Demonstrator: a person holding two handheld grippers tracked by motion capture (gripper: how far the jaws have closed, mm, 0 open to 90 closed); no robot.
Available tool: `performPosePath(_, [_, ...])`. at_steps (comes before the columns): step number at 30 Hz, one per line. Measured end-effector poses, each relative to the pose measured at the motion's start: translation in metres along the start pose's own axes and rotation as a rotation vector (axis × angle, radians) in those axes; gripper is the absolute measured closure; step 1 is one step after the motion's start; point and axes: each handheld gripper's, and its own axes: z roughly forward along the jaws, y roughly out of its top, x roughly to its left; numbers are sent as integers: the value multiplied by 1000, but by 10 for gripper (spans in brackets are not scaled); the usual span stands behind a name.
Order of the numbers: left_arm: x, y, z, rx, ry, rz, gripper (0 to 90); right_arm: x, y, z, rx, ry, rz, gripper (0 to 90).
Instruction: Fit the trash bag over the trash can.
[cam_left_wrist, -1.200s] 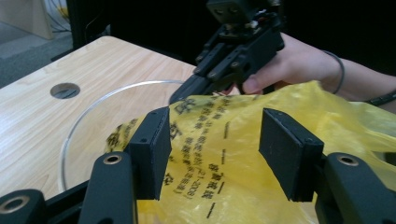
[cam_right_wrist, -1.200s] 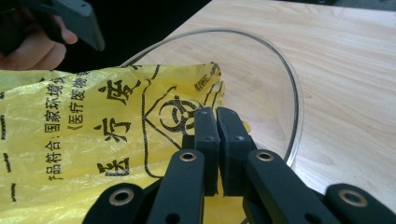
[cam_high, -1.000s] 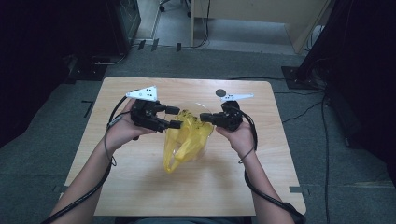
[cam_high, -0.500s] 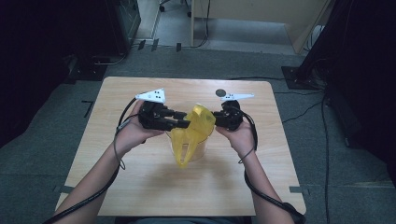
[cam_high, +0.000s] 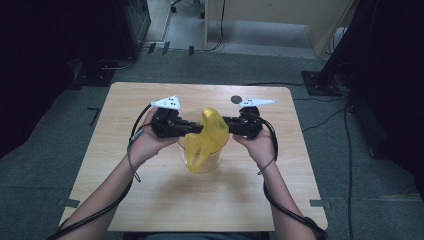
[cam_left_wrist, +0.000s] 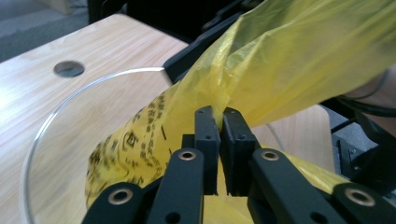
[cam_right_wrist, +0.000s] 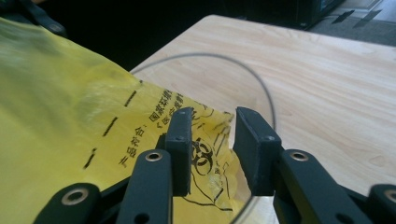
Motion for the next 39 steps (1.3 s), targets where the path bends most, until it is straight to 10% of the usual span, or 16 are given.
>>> performPosePath(29, [43,-6,-16,-135,235,-187,878,19,12,-21,-35,61,-57,670])
performPosePath(39, [36,-4,-10,-117,146,-195,875,30,14,-11,-50,111,-76,562])
